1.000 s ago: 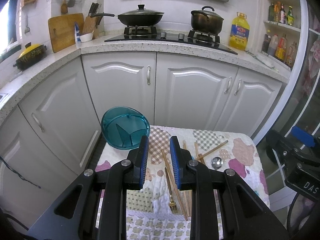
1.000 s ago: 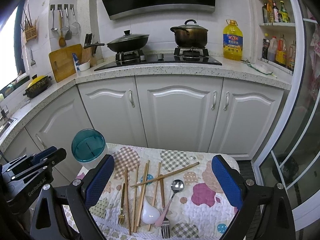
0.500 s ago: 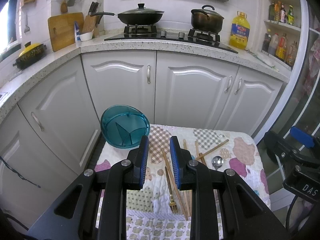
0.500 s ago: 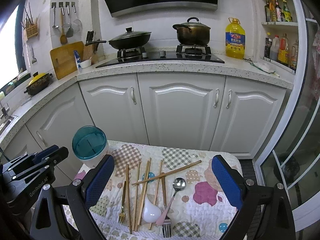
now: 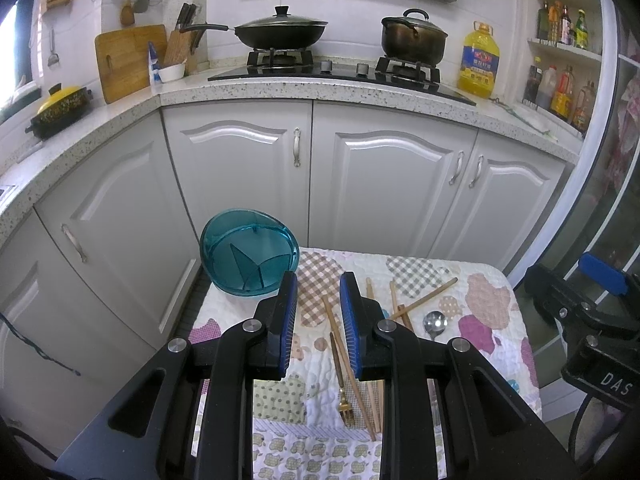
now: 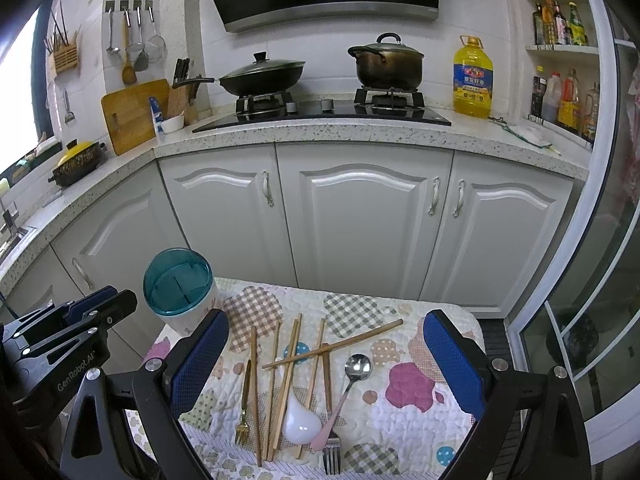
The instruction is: Organize utensils
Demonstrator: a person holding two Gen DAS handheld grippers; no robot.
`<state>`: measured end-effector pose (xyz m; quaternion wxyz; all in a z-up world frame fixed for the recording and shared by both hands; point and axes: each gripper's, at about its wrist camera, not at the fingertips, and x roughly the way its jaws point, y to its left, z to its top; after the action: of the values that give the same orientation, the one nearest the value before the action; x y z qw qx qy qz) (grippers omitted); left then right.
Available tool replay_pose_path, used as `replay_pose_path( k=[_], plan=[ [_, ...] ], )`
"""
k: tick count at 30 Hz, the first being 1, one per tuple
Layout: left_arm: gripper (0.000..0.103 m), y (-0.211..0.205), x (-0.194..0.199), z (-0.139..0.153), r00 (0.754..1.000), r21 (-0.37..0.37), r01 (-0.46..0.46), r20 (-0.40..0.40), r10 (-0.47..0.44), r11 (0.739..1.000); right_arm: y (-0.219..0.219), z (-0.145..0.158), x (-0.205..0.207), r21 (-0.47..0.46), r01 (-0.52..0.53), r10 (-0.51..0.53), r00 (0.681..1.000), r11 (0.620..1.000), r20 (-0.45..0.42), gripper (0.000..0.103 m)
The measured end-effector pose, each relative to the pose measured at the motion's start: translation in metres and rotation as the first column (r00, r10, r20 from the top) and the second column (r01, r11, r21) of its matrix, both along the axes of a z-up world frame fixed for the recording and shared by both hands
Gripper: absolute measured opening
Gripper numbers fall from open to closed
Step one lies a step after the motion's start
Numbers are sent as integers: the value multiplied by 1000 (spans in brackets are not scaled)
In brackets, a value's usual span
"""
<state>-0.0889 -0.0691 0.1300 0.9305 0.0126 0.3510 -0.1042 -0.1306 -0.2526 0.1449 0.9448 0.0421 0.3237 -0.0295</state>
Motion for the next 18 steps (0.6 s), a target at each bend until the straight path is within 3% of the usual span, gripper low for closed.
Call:
replay_pose_path(
  k=[18],
  plan=[
    [21,0,2,-3,1000,4,-2,-7,2,1000,-3,-2,2,22,-12,12,1000,1000,-19,97]
  ],
)
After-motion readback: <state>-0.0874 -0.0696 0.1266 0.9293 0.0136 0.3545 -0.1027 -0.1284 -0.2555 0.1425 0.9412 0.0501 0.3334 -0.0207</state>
